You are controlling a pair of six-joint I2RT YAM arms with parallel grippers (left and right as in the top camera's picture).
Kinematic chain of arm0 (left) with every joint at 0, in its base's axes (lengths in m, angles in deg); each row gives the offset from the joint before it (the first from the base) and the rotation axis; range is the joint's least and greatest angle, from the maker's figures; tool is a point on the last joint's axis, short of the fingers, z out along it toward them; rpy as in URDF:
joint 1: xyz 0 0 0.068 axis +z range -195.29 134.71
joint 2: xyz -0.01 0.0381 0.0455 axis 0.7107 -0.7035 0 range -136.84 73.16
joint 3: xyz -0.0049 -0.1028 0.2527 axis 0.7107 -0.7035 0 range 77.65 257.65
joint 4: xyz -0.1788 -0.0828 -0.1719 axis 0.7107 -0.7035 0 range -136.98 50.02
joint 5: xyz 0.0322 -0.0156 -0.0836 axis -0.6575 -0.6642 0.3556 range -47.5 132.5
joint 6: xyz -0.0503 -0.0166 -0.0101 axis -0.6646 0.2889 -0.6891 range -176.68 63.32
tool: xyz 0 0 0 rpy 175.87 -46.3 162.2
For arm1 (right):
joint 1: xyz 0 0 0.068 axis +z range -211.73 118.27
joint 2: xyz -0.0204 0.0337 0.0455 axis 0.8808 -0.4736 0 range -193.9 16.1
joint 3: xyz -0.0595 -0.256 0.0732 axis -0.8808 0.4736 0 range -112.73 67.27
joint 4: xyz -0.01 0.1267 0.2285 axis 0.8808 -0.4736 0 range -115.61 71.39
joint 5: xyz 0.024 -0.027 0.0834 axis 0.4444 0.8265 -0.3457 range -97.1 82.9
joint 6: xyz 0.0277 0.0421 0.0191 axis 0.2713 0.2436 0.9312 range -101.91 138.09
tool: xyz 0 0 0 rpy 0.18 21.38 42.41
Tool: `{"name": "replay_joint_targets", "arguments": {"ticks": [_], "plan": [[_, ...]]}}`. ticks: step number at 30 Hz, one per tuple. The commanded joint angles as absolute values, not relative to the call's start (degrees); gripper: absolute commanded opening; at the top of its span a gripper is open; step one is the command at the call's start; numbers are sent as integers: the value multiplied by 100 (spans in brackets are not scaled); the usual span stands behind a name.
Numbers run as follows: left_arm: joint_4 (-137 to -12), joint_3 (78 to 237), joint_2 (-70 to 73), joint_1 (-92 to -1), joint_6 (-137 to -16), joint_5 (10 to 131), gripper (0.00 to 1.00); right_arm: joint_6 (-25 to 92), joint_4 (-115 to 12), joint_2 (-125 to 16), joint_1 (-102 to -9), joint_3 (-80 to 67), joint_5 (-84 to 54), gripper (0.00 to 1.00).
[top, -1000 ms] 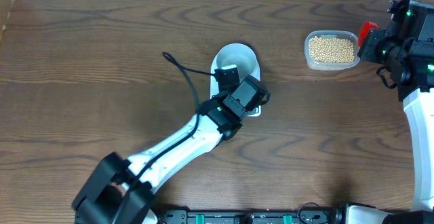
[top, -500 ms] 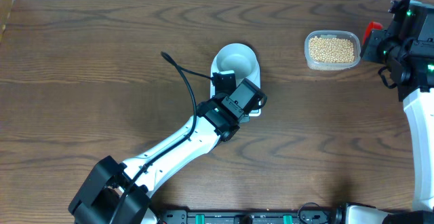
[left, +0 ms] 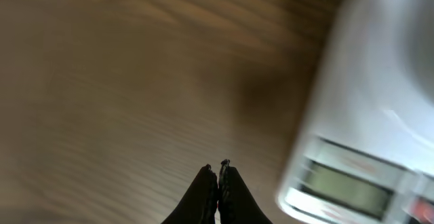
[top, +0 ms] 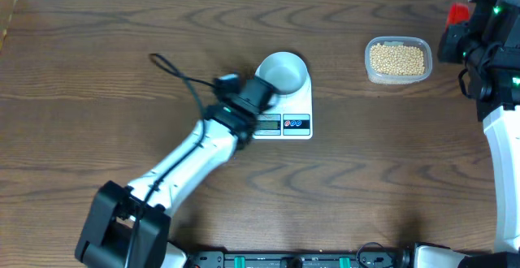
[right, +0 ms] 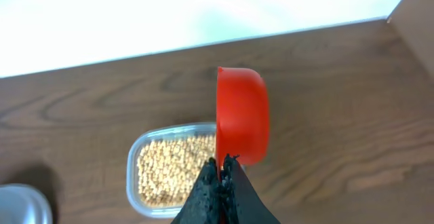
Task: Scoop item into bowl and weigh 50g on scale
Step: 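Lift the left gripper off the scale and pull it back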
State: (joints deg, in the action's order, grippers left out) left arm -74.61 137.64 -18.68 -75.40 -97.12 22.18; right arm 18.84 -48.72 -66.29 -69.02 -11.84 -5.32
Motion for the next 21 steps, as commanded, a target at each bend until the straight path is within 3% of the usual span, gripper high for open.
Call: {"name": "replay_joint_targets", "arguments": {"ticks": [1,13,21], "plan": [[-7540,13827,-1857,-7133,-9358,2061,7,1716,-4717,-6642,-6937,-1287,-270,1],[-7570,13827,-1857,-6889,-8862,2581,7,1849,-4625,-6749,-7001,-1287,-333,1],[-7273,13827,-1857,-7315,-7638,3436,7,1845,-4579,-6749,-7001,-1287,-748,1]]}}
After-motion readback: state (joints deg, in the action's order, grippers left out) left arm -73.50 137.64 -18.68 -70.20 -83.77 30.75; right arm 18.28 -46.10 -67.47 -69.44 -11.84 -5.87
